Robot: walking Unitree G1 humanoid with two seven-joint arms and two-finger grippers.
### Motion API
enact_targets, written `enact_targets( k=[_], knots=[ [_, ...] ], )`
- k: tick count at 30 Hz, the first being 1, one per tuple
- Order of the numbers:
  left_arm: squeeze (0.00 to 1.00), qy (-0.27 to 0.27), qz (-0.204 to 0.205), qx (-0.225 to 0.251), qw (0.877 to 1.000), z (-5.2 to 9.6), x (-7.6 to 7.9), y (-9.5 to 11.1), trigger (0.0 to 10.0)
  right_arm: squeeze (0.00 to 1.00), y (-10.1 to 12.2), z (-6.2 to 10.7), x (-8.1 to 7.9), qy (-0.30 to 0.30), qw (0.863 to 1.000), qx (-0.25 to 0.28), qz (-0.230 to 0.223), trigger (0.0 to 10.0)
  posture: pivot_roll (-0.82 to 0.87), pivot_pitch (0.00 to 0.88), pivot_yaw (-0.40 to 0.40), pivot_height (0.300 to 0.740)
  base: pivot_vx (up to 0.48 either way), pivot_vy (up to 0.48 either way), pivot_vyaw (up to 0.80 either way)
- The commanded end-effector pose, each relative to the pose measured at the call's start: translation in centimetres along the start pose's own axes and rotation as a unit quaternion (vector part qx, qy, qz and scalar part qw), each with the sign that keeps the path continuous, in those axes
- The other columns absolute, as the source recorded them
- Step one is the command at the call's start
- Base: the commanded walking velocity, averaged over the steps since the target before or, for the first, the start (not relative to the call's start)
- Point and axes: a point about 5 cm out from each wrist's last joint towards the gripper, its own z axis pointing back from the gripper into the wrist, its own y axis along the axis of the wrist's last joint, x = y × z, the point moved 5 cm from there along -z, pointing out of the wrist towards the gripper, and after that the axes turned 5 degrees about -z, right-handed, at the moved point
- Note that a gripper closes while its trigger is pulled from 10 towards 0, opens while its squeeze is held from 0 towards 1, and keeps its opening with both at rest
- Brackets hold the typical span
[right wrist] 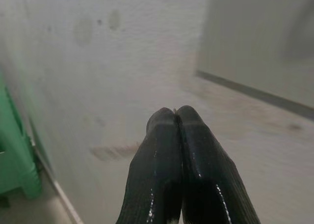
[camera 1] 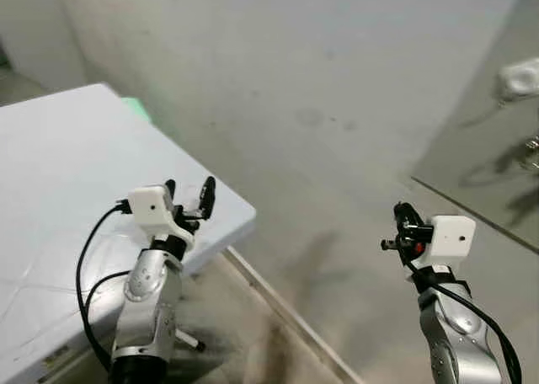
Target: Hang keys on a hook
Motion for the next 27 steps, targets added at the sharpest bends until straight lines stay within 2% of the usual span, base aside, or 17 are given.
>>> enact_targets(
  k=[1,5,27],
  knots=[
    [0.0,0.001,-0.003,0.003,1.0,-0.23,0.11,0.29,10.0,0.0,0.57,-0.28,-0.21,0.006,1.0,0.008,0.0,10.0,-0.01,0.0,-0.049,0.74,0.0,0.0,-0.52],
    [0.0,0.002,-0.003,0.001,1.0,-0.24,0.18,0.17,10.0,0.0,1.16,-0.21,-0.45,0.015,1.0,0.026,-0.005,10.0,-0.01,0.0,-0.049,0.74,0.0,0.0,-0.25],
    [0.0,0.004,0.001,-0.007,1.0,-0.08,0.26,-0.17,10.0,0.0,1.08,-0.32,-0.6,0.021,1.0,0.023,0.002,10.0,0.0,0.0,-0.052,0.74,0.0,0.0,0.0]
  ],
)
